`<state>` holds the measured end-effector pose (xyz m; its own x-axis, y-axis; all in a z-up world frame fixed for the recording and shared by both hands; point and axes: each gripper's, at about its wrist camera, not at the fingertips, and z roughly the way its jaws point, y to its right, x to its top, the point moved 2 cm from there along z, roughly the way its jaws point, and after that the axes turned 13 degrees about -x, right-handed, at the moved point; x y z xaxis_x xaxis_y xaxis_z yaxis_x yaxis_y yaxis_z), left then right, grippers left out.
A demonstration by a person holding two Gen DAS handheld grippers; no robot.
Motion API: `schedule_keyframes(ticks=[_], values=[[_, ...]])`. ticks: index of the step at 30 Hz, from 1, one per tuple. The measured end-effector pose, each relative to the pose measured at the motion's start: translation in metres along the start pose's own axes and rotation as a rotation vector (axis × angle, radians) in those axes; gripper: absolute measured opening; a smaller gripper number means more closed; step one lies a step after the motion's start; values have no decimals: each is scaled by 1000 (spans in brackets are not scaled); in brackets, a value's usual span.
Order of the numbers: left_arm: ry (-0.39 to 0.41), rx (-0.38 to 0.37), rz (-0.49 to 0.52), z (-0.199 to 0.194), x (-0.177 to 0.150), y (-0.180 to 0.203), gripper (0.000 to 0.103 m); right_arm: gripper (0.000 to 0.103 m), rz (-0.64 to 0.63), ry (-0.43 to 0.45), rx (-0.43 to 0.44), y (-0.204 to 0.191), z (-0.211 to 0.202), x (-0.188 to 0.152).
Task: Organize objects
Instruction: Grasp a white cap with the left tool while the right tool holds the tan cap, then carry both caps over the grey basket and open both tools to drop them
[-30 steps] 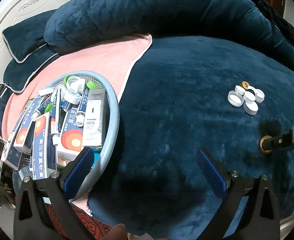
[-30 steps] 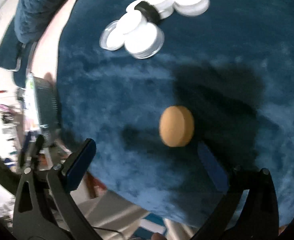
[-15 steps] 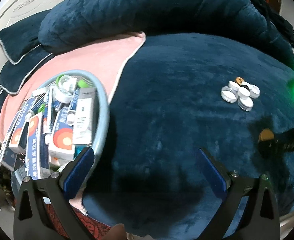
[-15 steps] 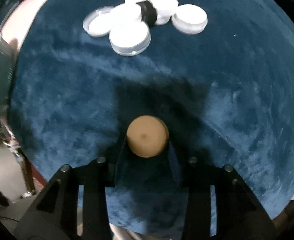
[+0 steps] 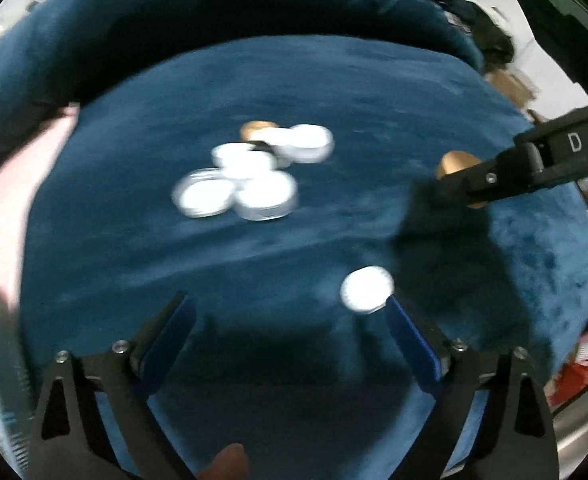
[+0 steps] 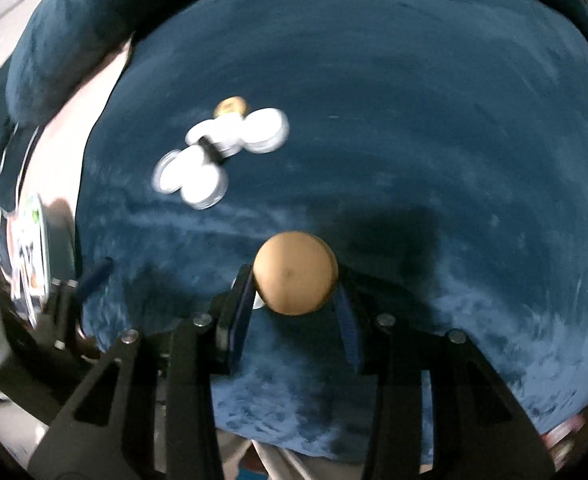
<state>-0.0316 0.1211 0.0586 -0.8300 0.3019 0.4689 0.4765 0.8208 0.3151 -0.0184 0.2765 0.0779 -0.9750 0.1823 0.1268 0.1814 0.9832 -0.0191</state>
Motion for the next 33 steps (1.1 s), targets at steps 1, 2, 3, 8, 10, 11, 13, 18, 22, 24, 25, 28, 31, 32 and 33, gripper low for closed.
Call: schedule_keyframes(ticks=[1,2,3,8,10,11,13,18,22,24,25,28,31,32,33], values=[[-15,-30,-5,10,2,4,90,41,27,-7,2,11,2,-1],[-29,-46,-11,17,3,5,88,41,47,-11,5,19,3,-2],[-42,-58,-17,25,4,6,81,41,62,-13,8,22,4,-3],[-73,-127,-27,44,-1,9,30,41,57,-9,13,10,2,1],[-64,-142,-24,39,-2,8,30,41,37,-6,16,8,2,3],[-50,-137,-34,33,-4,5,30,41,30,-5,19,5,2,3],[-15,-102,-59,17,-6,-5,30,41,17,-1,20,1,1,4],[123,19,-201,-50,-15,-49,30,41,-23,9,25,-14,-2,5],[245,122,-307,-108,-26,-90,30,41,-59,20,29,-32,-6,4],[299,194,-346,-143,-37,-103,30,41,-78,26,36,-44,-10,4],[312,213,-354,-149,-39,-107,30,41,-88,28,41,-50,-11,4],[355,257,-395,-184,-52,-130,30,41,-131,36,58,-74,-15,3],[383,337,-443,-216,-71,-149,30,41,-199,43,71,-111,-21,-2],[387,361,-453,-221,-76,-153,30,41,-227,47,74,-125,-23,-4],[392,400,-474,-232,-86,-162,30,41,-256,52,77,-141,-25,-6]])
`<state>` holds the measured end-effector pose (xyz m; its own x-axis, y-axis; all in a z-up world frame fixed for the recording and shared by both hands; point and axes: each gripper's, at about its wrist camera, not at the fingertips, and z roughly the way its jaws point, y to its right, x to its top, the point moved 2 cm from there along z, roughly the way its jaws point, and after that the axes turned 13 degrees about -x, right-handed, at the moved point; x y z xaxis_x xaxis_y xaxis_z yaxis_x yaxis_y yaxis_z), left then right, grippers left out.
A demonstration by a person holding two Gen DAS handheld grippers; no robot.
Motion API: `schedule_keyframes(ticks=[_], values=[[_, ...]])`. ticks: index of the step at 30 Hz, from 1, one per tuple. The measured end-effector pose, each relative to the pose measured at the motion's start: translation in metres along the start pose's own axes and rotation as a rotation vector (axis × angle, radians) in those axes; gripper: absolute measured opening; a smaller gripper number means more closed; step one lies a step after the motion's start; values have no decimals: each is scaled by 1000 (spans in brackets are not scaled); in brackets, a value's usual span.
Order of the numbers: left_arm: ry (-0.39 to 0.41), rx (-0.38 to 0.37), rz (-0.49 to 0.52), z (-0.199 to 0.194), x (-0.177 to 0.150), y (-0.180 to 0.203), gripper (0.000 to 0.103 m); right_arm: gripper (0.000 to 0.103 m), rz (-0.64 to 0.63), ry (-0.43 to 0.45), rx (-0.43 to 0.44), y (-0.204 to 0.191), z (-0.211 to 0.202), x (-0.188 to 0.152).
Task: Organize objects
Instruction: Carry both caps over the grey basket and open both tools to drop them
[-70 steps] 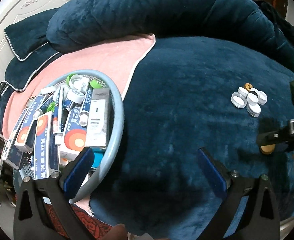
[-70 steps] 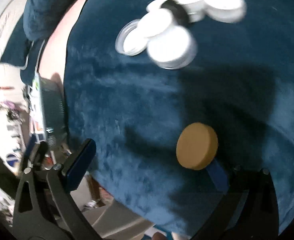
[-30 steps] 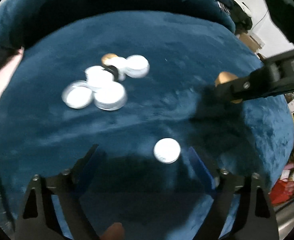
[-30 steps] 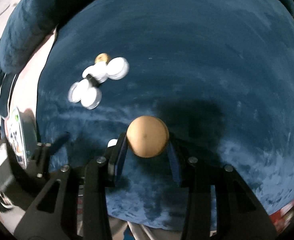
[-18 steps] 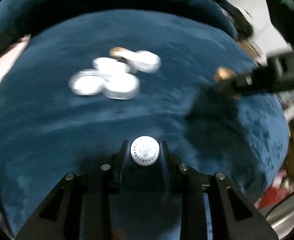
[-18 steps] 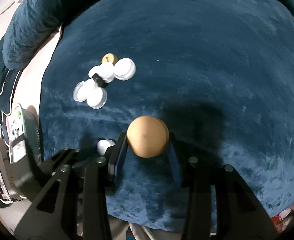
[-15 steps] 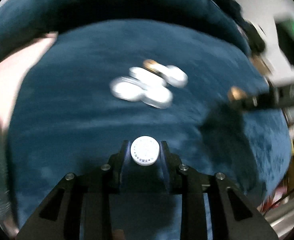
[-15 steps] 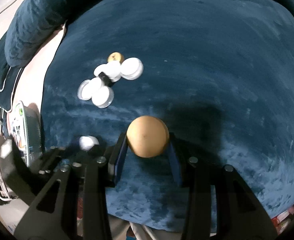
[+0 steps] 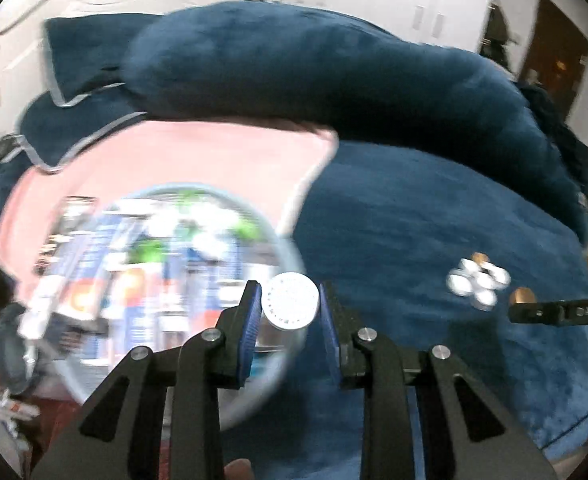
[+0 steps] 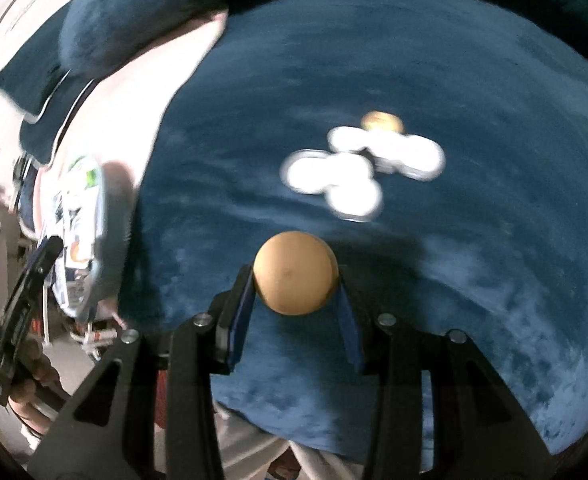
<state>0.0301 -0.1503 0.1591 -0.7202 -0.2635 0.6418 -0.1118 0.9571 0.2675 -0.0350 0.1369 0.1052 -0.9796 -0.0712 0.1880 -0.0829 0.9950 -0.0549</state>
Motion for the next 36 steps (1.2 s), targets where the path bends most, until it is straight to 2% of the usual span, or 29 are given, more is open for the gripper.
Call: schedule_keyframes(ticks=[4,9,13,17,19,20,21,22,23,25,30,34,36], values=[[32,78,-68,-26,-3,-46,30,41,-109,20,35,-67,-6,3],[62,171,-142,-56,-11,-101,30,41,-265,24,133,-162,-10,-2],[52,184,-165,-60,-20,-118,30,41,-353,6,205,-220,-5,-9],[33,183,-168,-54,-24,-125,30,41,-379,-38,262,-254,10,-15],[26,186,-169,-51,-25,-125,31,41,-376,-62,292,-263,16,-16],[21,182,-170,-49,-26,-125,37,45,-364,-75,302,-265,21,-16],[16,180,-171,-48,-25,-125,58,49,-356,-81,306,-265,23,-17],[17,175,-174,-49,-25,-124,78,59,-350,-84,305,-264,22,-17],[23,173,-175,-49,-24,-123,83,71,-346,-84,301,-262,23,-17],[37,179,-169,-52,-23,-120,87,83,-339,-66,276,-255,17,-16],[37,230,-146,-55,-19,-110,100,91,-312,-22,196,-232,8,-11],[31,246,-126,-53,-17,-98,102,102,-287,-19,98,-205,11,-7],[26,244,-113,-50,-15,-90,102,103,-269,-13,50,-190,12,-5]])
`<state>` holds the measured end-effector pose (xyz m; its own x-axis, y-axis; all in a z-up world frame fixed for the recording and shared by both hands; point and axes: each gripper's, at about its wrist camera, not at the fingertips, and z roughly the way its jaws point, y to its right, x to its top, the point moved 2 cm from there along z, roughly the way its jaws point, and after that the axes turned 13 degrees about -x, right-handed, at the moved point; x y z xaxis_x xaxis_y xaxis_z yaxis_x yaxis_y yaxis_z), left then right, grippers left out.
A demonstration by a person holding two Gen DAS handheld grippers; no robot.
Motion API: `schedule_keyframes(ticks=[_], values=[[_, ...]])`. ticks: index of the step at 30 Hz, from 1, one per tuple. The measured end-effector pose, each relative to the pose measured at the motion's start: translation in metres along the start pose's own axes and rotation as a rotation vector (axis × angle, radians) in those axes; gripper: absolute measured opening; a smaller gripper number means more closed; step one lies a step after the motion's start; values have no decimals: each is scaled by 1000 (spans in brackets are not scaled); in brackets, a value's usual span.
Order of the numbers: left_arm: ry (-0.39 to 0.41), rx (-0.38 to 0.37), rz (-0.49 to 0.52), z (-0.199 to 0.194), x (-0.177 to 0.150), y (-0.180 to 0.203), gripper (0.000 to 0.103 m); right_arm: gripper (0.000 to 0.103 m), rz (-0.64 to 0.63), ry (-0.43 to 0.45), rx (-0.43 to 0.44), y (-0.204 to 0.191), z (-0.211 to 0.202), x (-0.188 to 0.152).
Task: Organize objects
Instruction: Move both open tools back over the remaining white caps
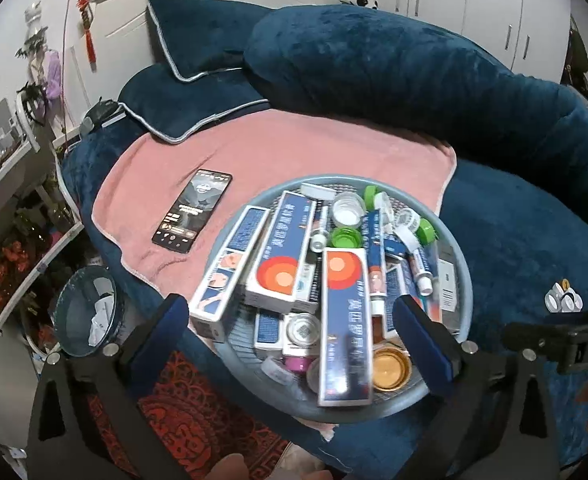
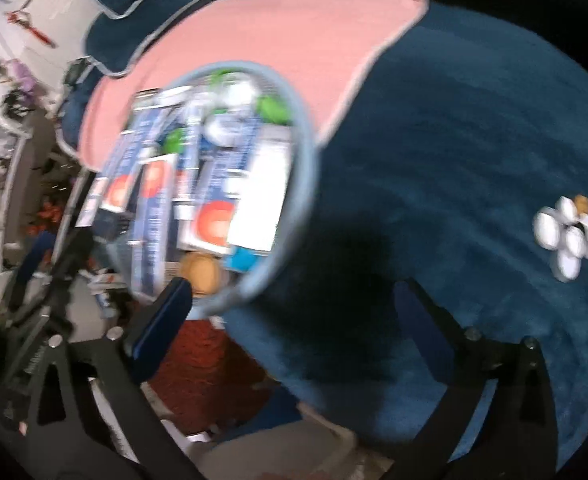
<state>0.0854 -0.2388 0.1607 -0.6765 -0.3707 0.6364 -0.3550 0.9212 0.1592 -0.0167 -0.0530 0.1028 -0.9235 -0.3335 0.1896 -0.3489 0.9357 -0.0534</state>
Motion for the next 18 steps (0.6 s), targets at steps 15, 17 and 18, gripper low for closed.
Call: schedule_keyframes(ticks=[15,17,18], values=[[-56,-79,116,27,-2,81,102,103,163,-7,-74,108,-7,-23],[-65,-91,133,31,-3,92,102,103,193,-9,-69,125,-9,-27],[-73,-99,145,34,-3,98,102,103,208,-10,-66,132,-10,-28]])
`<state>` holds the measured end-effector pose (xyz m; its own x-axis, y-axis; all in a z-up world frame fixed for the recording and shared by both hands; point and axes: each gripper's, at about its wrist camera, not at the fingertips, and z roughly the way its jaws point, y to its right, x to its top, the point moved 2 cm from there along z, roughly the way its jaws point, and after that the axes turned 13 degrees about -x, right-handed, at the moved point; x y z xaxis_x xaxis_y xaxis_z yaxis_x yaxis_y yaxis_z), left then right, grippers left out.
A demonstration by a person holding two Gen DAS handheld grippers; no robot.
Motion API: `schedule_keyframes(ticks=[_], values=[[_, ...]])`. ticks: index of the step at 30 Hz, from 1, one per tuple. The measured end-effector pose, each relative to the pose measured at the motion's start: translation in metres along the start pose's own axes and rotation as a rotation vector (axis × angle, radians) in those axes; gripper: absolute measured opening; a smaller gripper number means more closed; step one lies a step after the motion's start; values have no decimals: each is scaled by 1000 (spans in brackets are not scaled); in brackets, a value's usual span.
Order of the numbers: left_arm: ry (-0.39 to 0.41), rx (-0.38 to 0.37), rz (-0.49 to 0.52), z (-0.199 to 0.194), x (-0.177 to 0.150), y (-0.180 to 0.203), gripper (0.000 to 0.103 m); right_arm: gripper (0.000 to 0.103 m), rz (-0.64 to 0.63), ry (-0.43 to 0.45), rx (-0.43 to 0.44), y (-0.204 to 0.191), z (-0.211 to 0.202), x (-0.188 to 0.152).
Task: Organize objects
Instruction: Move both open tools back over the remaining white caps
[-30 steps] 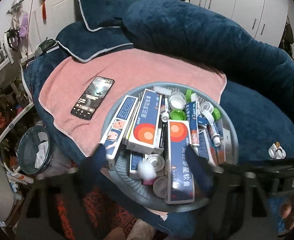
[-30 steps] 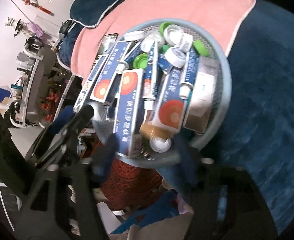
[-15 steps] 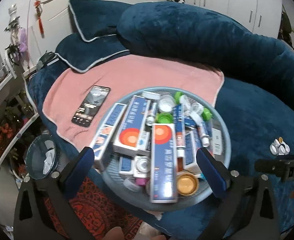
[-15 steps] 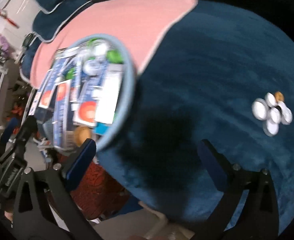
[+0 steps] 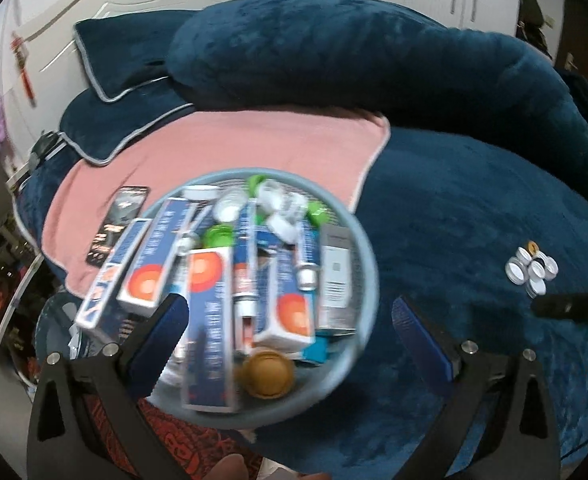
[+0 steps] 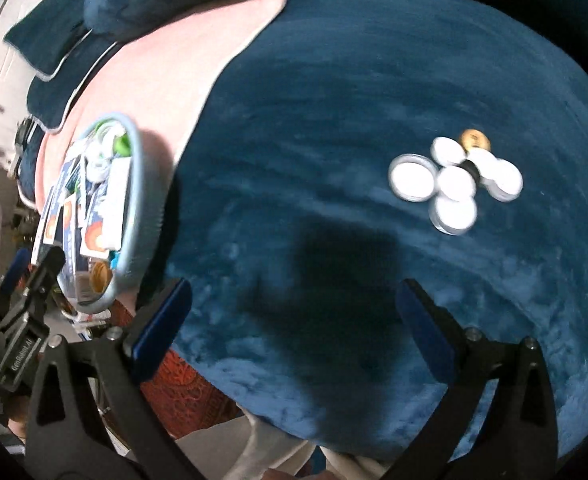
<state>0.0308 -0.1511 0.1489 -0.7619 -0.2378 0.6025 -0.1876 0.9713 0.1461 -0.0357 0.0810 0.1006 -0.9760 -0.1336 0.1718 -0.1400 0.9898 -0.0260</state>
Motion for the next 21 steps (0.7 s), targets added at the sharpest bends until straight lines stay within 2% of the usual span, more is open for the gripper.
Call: schedule_keyframes(ticks=[10,13,18,21], values=[[-39,-103,79,27,10,60,102,103,300,6,19,113,-6,8],[-54,-143,128,41,15,85,102,103,327,-4,-1,130,0,9],[-94,-207,254,81,15,140,102,103,320,-38,-82,152,18,10],[-147,-258,301,109,11,166,102,103,375,-34,-33,158,20,16]])
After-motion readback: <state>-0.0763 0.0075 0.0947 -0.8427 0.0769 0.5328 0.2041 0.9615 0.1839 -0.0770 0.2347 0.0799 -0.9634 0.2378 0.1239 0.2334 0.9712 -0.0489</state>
